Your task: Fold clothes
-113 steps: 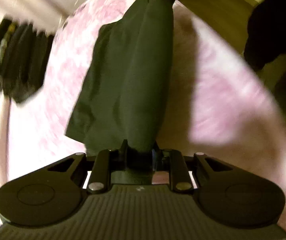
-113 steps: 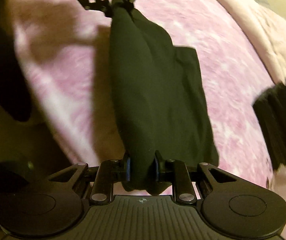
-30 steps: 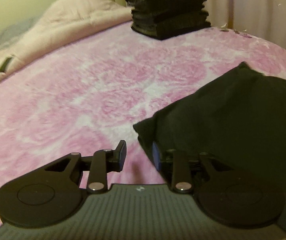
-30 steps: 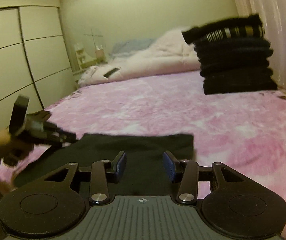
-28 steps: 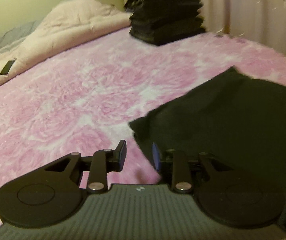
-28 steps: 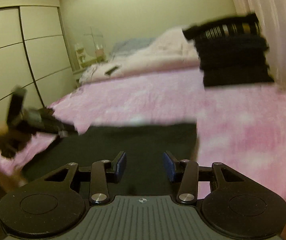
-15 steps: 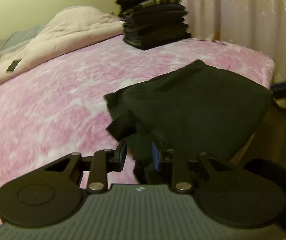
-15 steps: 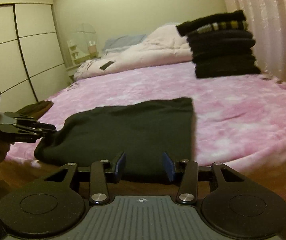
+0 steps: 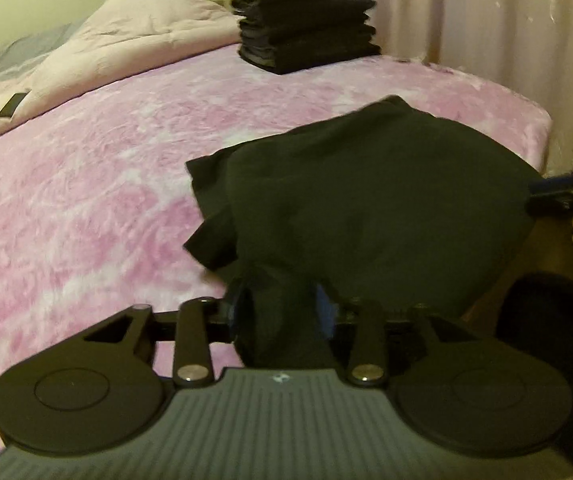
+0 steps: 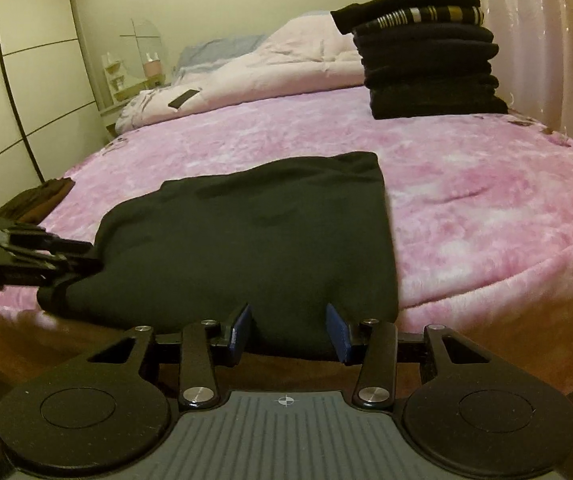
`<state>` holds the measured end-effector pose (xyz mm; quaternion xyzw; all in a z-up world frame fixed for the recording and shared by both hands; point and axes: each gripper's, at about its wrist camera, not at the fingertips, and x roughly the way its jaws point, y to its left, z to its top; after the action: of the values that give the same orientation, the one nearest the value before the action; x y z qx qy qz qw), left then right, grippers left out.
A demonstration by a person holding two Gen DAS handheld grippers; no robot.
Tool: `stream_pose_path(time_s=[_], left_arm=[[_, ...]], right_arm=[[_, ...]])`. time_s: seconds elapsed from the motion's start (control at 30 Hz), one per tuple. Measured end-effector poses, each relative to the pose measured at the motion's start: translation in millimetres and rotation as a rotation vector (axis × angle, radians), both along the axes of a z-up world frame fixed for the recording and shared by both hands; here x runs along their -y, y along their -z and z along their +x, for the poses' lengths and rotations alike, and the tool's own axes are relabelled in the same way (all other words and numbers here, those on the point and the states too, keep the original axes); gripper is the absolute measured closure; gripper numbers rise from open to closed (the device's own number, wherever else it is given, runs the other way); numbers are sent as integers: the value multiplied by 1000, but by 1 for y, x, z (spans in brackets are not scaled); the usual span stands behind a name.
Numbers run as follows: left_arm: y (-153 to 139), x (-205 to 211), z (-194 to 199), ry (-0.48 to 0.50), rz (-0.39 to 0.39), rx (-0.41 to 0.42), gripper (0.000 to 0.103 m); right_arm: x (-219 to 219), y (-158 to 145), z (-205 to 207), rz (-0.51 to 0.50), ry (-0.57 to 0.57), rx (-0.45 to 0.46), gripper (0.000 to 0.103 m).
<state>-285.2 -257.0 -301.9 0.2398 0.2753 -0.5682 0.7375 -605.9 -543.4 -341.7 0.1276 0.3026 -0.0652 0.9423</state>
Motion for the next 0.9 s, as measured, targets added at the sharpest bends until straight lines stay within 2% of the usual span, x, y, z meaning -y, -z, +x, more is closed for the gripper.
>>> stream_pose_path(time_s=[0.07, 0.13, 0.17, 0.2, 0.23, 0.3, 0.43, 0.63, 0.9], left_arm=[[-5, -4, 3, -22, -7, -26, 67], [-11, -7, 0, -34, -7, -13, 67], [-13, -10, 0, -46, -8, -13, 67], [-14, -12, -2, -58, -10, -16, 67], [-15, -14, -3, -73, -10, -18, 67], [-19, -19, -7, -112, -16, -17, 69], [-32, -38, -29, -135, -48, -17, 71], [-17, -24, -49, -95, 36, 16, 72], [-15, -21, -51, -100, 48, 29, 73]], right_arm=[[-3, -7, -4, -9, 5, 0, 58], [-7, -12, -8, -23, -11, 6, 57], [-9, -11, -8, -32, -25, -2, 51], [-10, -8, -6, -45, -40, -23, 33], [-12, -4, -4, -63, -54, -44, 31], [-15, 1, -2, -103, -70, -70, 32], [-24, -9, -8, -129, -94, -37, 31], [-34, -4, -8, -134, -124, -54, 31], [-33, 1, -9, -140, -114, -69, 31]])
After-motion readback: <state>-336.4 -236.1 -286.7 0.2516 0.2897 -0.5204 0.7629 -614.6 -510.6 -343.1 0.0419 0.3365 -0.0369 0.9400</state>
